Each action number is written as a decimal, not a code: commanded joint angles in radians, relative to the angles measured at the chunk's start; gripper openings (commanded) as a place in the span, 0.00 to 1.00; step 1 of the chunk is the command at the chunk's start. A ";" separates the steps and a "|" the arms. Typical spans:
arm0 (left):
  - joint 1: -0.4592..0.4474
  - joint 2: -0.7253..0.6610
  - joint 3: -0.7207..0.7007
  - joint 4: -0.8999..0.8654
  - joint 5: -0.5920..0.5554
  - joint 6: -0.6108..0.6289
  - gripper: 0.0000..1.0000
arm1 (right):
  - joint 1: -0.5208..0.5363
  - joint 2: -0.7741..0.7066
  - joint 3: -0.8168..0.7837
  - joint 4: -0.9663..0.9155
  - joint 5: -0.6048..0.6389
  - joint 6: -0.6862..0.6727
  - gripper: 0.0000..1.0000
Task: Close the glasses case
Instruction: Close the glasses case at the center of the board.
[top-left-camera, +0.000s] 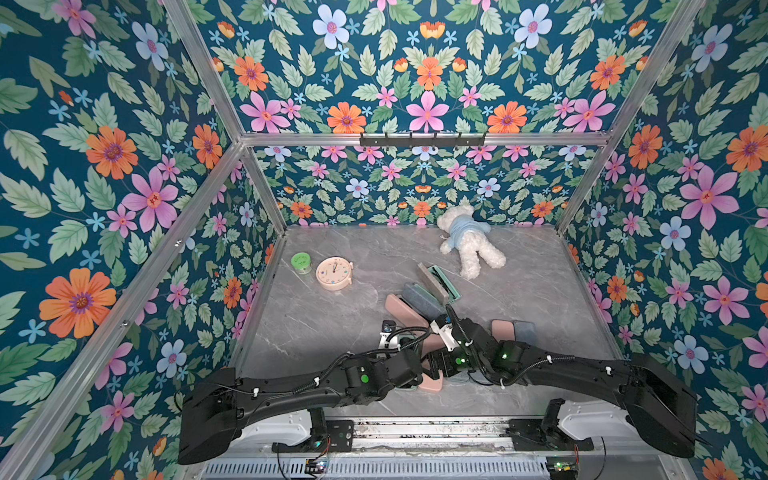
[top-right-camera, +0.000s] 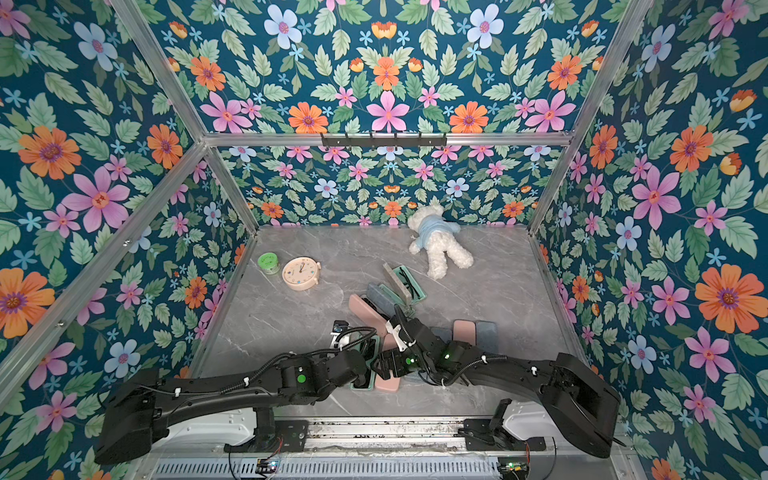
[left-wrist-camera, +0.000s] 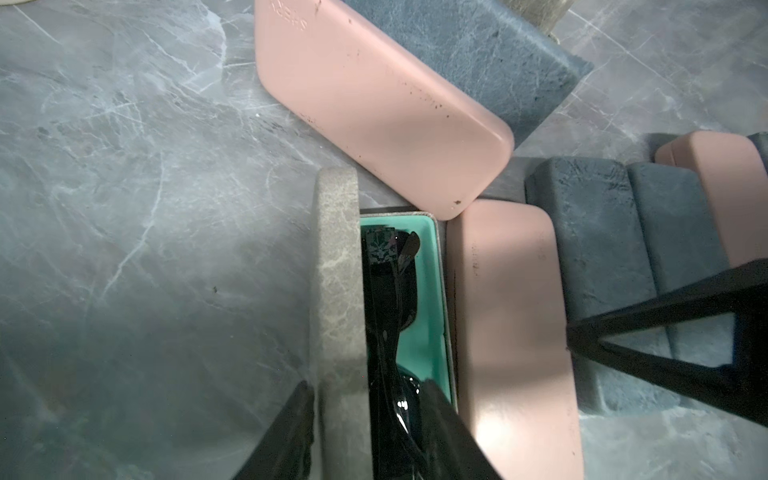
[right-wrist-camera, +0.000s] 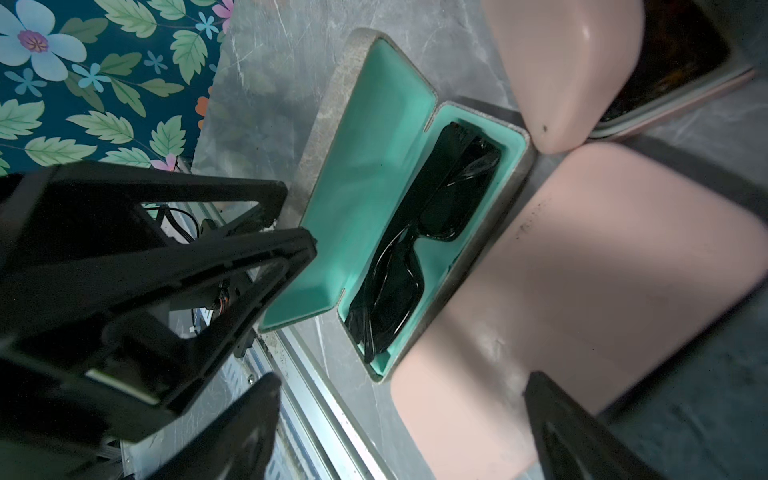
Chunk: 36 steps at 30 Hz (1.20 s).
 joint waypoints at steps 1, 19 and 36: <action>-0.011 -0.001 -0.006 0.043 -0.019 -0.016 0.45 | 0.003 0.007 0.005 0.035 -0.010 0.014 0.92; -0.078 -0.053 -0.023 0.131 -0.042 -0.038 0.46 | 0.011 0.048 0.023 0.027 0.005 0.034 0.89; -0.075 -0.322 -0.075 0.098 -0.043 0.114 0.41 | 0.021 0.070 0.049 -0.006 0.054 0.069 0.77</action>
